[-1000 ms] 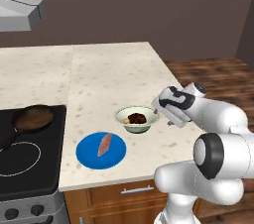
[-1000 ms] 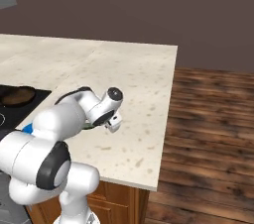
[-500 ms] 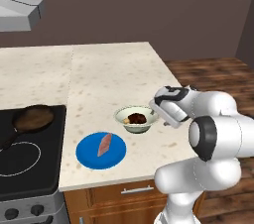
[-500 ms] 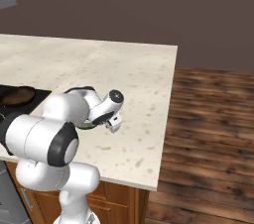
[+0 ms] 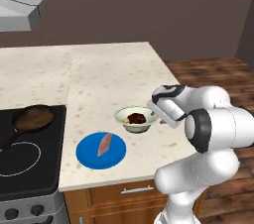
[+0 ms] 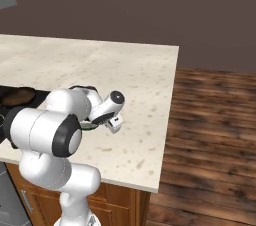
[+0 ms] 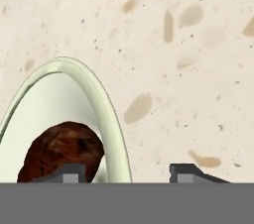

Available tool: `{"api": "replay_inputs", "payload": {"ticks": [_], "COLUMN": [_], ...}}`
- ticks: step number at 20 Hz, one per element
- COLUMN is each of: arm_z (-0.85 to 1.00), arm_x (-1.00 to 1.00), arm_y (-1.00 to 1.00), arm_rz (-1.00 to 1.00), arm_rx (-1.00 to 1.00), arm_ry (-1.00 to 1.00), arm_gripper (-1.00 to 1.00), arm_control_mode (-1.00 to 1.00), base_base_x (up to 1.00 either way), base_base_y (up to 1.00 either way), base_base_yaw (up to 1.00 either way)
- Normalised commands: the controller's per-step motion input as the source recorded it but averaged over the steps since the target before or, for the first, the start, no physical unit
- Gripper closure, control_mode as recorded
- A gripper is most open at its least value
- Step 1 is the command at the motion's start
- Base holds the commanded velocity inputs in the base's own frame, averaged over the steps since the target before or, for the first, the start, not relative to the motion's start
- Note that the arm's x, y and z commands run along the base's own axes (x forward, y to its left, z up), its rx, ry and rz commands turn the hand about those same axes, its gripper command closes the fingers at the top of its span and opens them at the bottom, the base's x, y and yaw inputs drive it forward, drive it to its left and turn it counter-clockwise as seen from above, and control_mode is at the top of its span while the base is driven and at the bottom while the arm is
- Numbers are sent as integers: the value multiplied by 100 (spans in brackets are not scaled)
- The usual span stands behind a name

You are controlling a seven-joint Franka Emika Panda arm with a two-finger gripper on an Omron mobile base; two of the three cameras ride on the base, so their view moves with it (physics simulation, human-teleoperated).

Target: Place one of the steaks on the plate and the other in the bowl. Then place the bowl in the fridge.

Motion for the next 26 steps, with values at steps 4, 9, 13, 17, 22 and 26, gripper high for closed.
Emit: {"api": "replay_inputs", "payload": {"ticks": [4, 9, 13, 17, 22, 26], "arm_z": [0, 0, 14, 65, 74, 70], "arm_x": [0, 0, -6, -27, -58, -82], "arm_y": [0, 0, 0, -7, -24, -45], "arm_rz": [0, 0, 0, 6, 13, 13], "arm_rx": [0, 0, 0, 0, 0, 2], "arm_ry": [0, 0, -3, -25, -35, -23], "arm_gripper": [100, 100, 100, 100, 100, 100], "arm_control_mode": [-100, -100, -100, -100, -100, -100], "base_base_x": [0, 0, 0, 0, 0, 0], "base_base_y": [0, 0, 0, 0, 0, 0], "base_base_yaw": [0, 0, 0, 0, 0, 0]}}
